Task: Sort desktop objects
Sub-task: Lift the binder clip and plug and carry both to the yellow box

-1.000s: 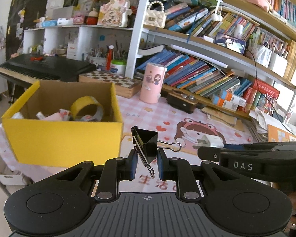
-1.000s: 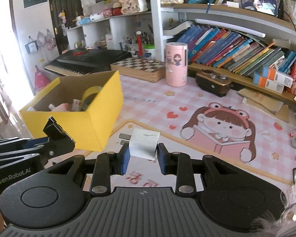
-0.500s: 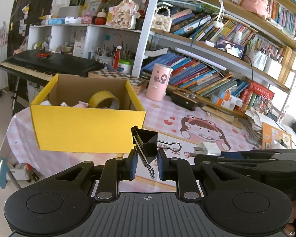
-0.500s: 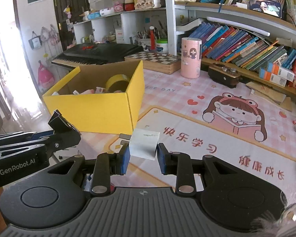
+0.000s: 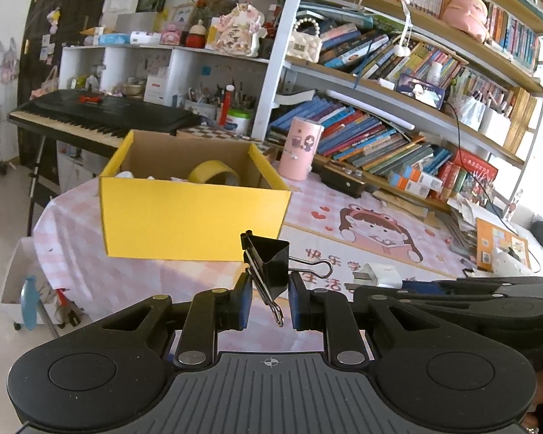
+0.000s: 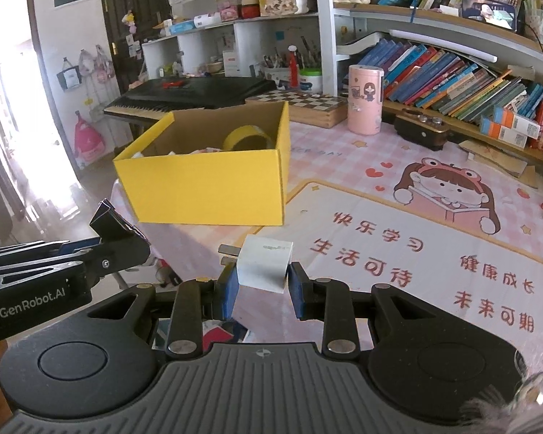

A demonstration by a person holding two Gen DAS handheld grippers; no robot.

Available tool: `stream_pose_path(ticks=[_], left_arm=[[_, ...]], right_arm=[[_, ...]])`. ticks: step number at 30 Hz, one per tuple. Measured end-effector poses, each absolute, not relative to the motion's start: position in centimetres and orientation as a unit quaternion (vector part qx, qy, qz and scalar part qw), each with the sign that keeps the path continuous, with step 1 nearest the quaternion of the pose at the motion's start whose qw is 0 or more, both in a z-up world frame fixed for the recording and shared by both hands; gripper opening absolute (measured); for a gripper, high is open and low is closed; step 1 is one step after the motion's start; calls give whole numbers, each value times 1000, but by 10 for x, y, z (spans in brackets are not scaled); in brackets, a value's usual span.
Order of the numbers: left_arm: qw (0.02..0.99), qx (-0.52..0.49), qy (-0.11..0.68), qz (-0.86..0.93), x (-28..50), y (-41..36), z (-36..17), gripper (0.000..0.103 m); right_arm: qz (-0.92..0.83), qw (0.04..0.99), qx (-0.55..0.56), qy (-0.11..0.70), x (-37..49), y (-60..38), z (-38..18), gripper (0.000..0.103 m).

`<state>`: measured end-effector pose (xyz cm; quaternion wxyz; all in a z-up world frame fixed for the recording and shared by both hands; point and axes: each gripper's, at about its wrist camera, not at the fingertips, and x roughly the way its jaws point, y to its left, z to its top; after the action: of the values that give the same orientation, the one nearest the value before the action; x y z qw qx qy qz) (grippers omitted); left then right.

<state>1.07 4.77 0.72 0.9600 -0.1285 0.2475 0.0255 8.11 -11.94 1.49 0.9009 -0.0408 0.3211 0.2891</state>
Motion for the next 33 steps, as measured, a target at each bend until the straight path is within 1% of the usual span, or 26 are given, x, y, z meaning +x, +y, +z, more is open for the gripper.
stream_pose_path(ticks=[18,26,33], left_arm=[[959,-152,227,69,-18,87,9,19],[959,-152,225,84,-13,96,9,19],[961,-142,218,96,7,103,14,19]], right_arm=[[333,887,-73,311,63,-73,20,28],[347,884,-82,304,71,-59,22,28],[354,884,-76,295,95,-50,26,28]])
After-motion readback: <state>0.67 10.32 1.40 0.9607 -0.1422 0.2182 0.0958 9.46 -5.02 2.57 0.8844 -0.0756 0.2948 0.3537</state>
